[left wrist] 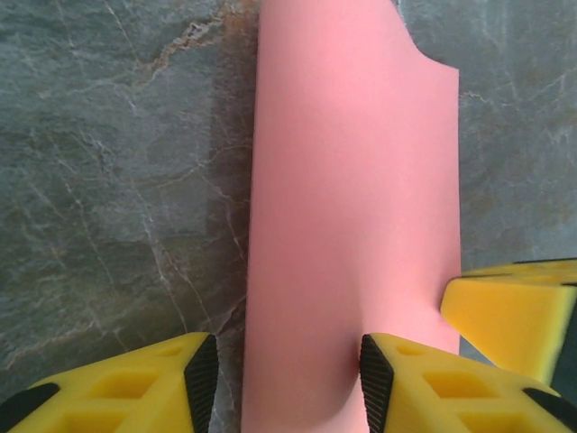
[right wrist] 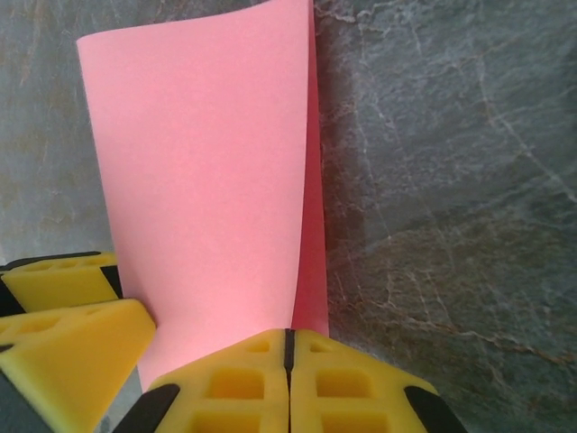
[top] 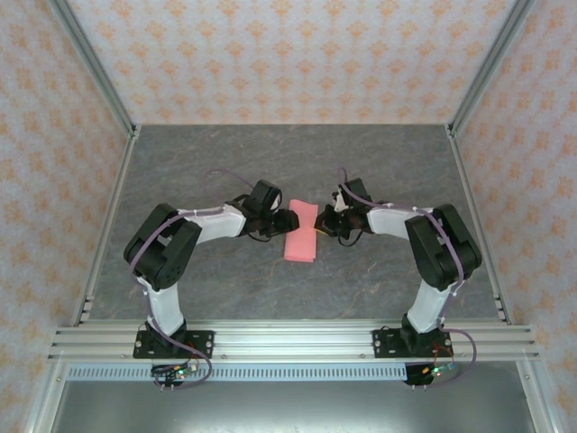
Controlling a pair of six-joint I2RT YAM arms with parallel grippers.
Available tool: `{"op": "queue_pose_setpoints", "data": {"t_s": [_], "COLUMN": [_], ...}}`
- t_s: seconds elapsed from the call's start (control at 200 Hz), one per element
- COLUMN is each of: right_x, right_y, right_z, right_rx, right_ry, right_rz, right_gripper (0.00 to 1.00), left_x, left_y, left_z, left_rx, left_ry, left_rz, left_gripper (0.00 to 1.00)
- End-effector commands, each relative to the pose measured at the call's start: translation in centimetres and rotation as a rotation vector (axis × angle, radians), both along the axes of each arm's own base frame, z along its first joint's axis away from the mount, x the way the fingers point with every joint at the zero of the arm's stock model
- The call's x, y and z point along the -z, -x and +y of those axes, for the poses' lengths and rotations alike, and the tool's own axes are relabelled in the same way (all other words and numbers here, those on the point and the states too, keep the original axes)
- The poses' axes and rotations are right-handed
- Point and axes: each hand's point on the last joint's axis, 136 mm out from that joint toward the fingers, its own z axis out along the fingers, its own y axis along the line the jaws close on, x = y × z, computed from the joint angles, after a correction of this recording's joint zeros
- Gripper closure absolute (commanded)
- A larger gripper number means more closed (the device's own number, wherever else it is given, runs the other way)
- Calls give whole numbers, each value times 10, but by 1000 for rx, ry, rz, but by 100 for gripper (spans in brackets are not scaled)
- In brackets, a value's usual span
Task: Fold a paper plane with a square sheet of paper (fold left side to right side)
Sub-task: First fold in half a square sheet of paper at the center of the table.
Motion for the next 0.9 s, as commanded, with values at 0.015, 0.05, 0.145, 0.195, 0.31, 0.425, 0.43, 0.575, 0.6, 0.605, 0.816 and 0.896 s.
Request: {"op": "queue_pose_setpoints", "data": {"t_s": [0.015,0.05,0.145,0.195,0.31,0.425,0.43,0.575,0.6,0.605,0.816,0.896], "right_x": [-1,-4,-14,-19,-23,-24,-24,-22,-22,-22,-22,-21], "right_y": [-4,-5,-5,-5,2,9,9,15,15,15,16,17], "right_z": [-3,-7,-19,-27,-47,-58,-59,-63,-64,-64,-63,-62], "right_rx": [2,14,41,52,81,91,92,91,93,93,89,88], "right_ry": [38,57,117,158,252,296,296,315,313,314,310,307], "right_rz": [-24,-39,-82,-101,-121,-127,-128,-120,-120,-119,-118,-114], "right_gripper": [84,77,64,59,54,53,53,53,53,53,52,52], "left_x": [6,8,12,14,15,17,17,19,19,19,23,24], "left_y": [-2,-2,0,0,0,1,1,1,1,1,4,4], "left_z": [1,3,5,6,7,9,10,11,12,12,16,17], "left_rx": [-8,-12,-15,-15,-16,-17,-17,-26,-27,-27,-29,-31], "left_ry": [-44,-50,-69,-74,-82,-96,-97,-105,-106,-106,-127,-134], "left_rz": [11,16,25,27,27,31,32,36,35,36,41,42], "left_gripper": [57,57,58,58,58,58,58,58,59,59,61,61]}}
